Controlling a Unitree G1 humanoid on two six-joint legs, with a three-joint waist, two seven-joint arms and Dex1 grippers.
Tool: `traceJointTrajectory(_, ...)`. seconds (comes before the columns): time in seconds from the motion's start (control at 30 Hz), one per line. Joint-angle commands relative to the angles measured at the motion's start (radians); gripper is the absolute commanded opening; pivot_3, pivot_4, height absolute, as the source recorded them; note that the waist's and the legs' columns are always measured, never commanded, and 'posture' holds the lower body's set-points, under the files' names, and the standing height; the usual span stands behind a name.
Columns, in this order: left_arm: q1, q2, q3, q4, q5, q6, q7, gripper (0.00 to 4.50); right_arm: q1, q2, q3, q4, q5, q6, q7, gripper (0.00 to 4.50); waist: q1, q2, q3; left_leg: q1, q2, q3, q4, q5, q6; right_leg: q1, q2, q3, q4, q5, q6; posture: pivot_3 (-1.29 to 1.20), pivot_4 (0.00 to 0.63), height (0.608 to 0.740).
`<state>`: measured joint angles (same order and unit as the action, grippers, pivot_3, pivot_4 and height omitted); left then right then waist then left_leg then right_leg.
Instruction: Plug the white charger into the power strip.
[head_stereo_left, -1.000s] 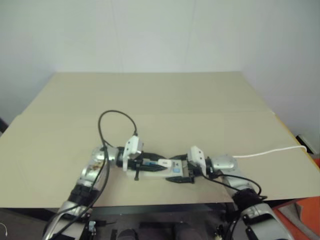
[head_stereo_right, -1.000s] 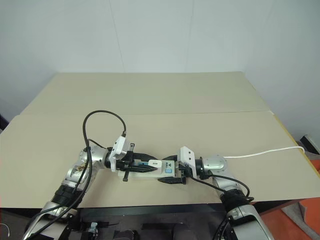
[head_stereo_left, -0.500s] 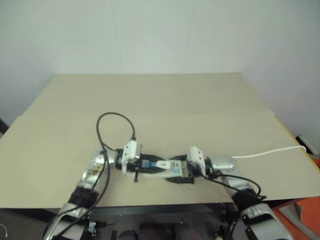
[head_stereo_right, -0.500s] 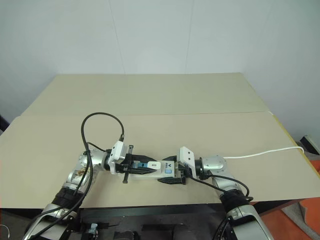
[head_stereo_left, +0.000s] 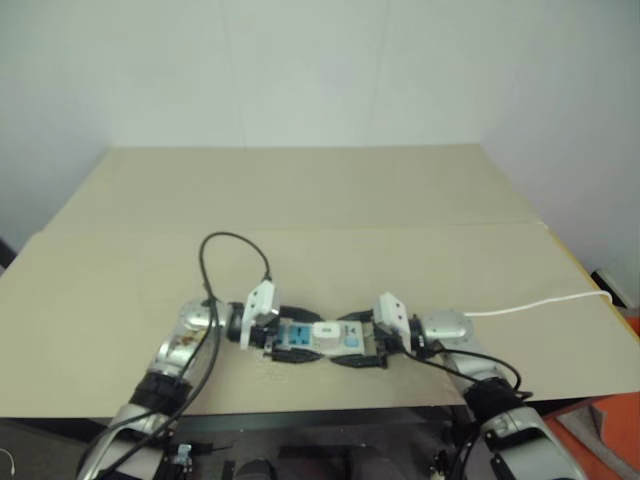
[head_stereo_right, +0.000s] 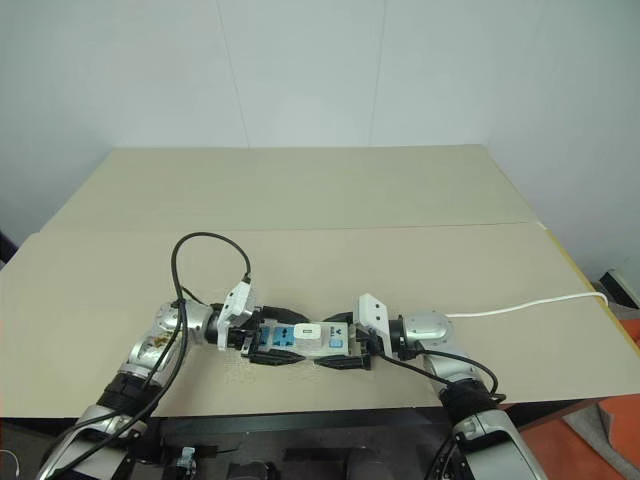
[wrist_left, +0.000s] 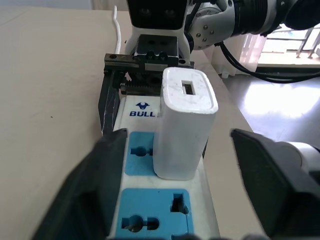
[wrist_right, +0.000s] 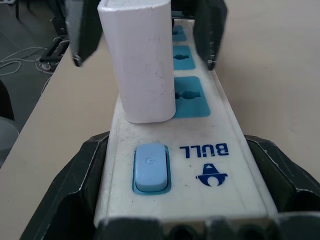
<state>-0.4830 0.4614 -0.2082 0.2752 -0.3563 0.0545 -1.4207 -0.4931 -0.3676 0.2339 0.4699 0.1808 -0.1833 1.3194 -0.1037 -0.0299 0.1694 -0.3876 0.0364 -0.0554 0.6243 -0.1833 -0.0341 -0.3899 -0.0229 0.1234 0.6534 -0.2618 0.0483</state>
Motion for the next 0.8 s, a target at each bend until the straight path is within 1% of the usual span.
traceJointTrajectory(0.03,-0.06,0.025,0.064,-0.094,-0.062,0.033,-0.013,4.49,0.003,0.006,0.035,-0.009,-0.019,0.006,0.018,3.41,0.0,0.0,0.0,0.0,0.0,0.0,0.0,0.0,0.0,0.0,0.0,0.0,0.0,0.0,0.0,0.0,0.15,0.74)
traceJointTrajectory(0.1,-0.091,0.052,0.09,-0.12,-0.084,0.062,-0.018,4.49,0.001,0.009,0.035,-0.007,-0.02,0.007,0.017,3.41,0.0,0.0,0.0,0.0,0.0,0.0,0.0,0.0,0.0,0.0,0.0,0.0,-0.001,0.0,0.0,0.0,0.15,0.74)
traceJointTrajectory(0.23,-0.206,0.168,0.178,-0.144,-0.149,0.137,-0.064,4.49,0.009,0.007,0.039,-0.016,-0.015,0.019,0.03,3.41,-0.003,0.0,0.001,-0.001,0.001,0.0,-0.001,0.0,0.0,0.0,0.001,0.0,-0.002,0.0,0.0,0.0,0.15,0.74)
traceJointTrajectory(0.3,-0.255,0.206,0.223,-0.127,-0.172,0.16,-0.053,4.5,0.009,0.007,0.039,-0.015,-0.012,0.029,0.034,4.16,-0.003,0.0,0.001,-0.001,0.001,0.0,-0.001,0.0,0.0,0.0,0.001,-0.001,-0.004,0.0,0.0,0.0,0.15,0.74)
traceJointTrajectory(0.33,-0.27,0.218,0.245,-0.115,-0.177,0.158,-0.043,4.5,0.007,0.007,0.038,-0.015,-0.012,0.032,0.035,4.45,-0.003,0.0,0.001,-0.002,0.001,0.0,-0.001,0.0,0.0,0.0,0.001,-0.001,-0.004,0.0,0.0,0.0,0.15,0.74)
traceJointTrajectory(0.4,-0.285,0.239,0.267,-0.096,-0.17,0.15,-0.039,4.5,0.003,0.004,0.037,-0.015,-0.009,0.04,0.041,4.48,-0.002,0.0,0.001,-0.002,0.001,0.0,-0.001,-0.001,0.001,0.0,0.0,-0.001,-0.006,0.0,0.0,0.0,0.15,0.74)
traceJointTrajectory(0.57,-0.264,0.279,0.291,-0.061,-0.145,0.108,-0.049,4.5,-0.002,-0.013,0.019,-0.033,-0.005,0.045,0.032,4.48,0.0,0.0,0.001,-0.002,0.002,0.0,-0.002,-0.001,0.001,0.0,0.0,-0.001,-0.006,0.0,0.0,0.0,0.15,0.74)
traceJointTrajectory(0.7,-0.241,0.296,0.307,-0.038,-0.134,0.087,-0.035,4.5,0.01,-0.072,-0.027,-0.101,0.029,0.074,0.035,4.48,0.007,0.0,0.003,-0.003,0.001,0.0,-0.001,-0.001,0.001,-0.001,0.0,-0.001,-0.006,0.0,0.0,0.0,0.15,0.74)
traceJointTrajectory(0.8,-0.22,0.305,0.312,-0.04,-0.129,0.078,-0.029,4.5,0.033,-0.14,-0.075,-0.183,0.068,0.112,0.039,4.48,0.017,0.0,0.004,-0.006,0.001,0.0,-0.001,-0.001,0.001,-0.003,-0.001,-0.002,-0.007,0.0,0.0,0.0,0.15,0.74)
